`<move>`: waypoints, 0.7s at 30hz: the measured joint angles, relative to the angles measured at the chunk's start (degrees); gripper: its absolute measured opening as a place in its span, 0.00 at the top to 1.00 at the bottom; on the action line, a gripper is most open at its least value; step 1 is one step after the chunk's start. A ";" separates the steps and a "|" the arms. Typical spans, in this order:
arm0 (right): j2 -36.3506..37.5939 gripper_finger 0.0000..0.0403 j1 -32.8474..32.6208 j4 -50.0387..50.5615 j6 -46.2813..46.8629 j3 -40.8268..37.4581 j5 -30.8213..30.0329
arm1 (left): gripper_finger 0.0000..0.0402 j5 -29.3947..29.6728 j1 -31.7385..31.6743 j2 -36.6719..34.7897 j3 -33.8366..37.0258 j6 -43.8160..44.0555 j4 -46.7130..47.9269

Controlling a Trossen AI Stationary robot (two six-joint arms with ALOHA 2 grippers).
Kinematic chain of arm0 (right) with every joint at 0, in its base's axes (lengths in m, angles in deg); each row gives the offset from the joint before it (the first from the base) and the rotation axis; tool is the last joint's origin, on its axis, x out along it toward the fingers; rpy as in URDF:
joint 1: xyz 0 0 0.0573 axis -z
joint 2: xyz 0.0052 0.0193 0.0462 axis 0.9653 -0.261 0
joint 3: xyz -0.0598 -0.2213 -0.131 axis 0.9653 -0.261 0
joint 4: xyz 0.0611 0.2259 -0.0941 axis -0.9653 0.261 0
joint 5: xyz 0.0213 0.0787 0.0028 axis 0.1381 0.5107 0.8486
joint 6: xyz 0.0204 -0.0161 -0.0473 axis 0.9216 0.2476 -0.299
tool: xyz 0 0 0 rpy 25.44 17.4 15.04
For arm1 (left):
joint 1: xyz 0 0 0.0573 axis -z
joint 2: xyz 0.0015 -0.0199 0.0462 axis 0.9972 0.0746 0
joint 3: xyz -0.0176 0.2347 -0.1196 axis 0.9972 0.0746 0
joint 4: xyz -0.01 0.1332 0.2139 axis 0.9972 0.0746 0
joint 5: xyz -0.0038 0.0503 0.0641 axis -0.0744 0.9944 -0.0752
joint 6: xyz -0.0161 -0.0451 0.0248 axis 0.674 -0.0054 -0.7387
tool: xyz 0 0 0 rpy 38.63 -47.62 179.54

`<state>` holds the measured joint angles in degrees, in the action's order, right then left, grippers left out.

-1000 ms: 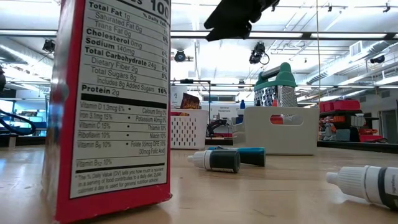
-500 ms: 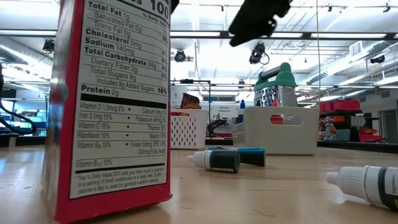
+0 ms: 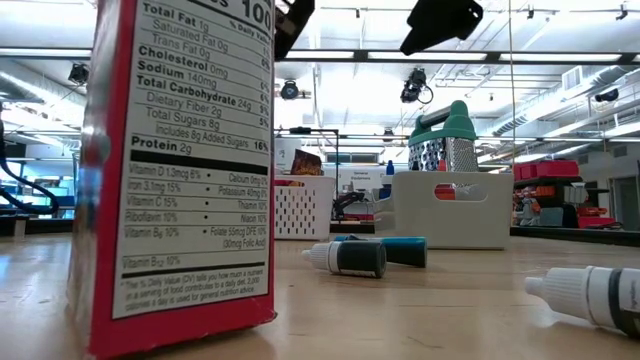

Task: Pick & Place Kitchen Items
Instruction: Put the red cereal box into the transparent bin

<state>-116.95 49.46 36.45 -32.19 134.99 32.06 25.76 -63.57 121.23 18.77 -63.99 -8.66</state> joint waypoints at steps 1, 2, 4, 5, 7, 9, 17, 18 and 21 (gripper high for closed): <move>0.00 0.42 0.00 -0.28 0.01 0.00 0.06 | 0.74 -0.09 0.41 0.54 0.04 -0.01 -0.47; 0.00 0.42 0.01 -0.50 0.03 0.00 0.06 | 0.74 -0.10 0.69 1.21 0.03 -0.02 -1.74; 0.00 0.42 0.03 -0.64 0.00 0.00 0.01 | 0.74 0.53 1.50 1.92 0.01 0.01 -1.69; 0.00 0.42 0.04 -0.88 -0.02 0.00 0.05 | 0.74 0.81 1.72 2.48 0.04 0.05 -2.17; 0.00 0.42 0.06 -0.95 0.02 0.00 0.00 | 0.73 1.85 2.09 3.40 -0.04 0.30 -2.49; 0.00 0.42 0.04 -1.43 0.02 0.00 0.08 | 0.73 2.16 2.40 3.50 0.07 0.82 -2.31; -0.02 0.42 0.04 -3.27 0.02 0.00 0.46 | 0.83 0.50 2.75 5.80 -0.32 0.62 -0.82; -0.02 0.42 0.04 -3.42 0.02 0.00 0.46 | 0.87 0.30 2.73 5.82 -0.26 0.81 -0.81; -0.04 0.42 0.04 -3.62 0.02 0.00 0.46 | 0.97 1.32 2.84 5.49 -0.18 1.74 -1.13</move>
<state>-116.99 49.50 32.83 -32.17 134.99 32.52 27.08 -60.73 126.73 18.59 -62.25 -9.79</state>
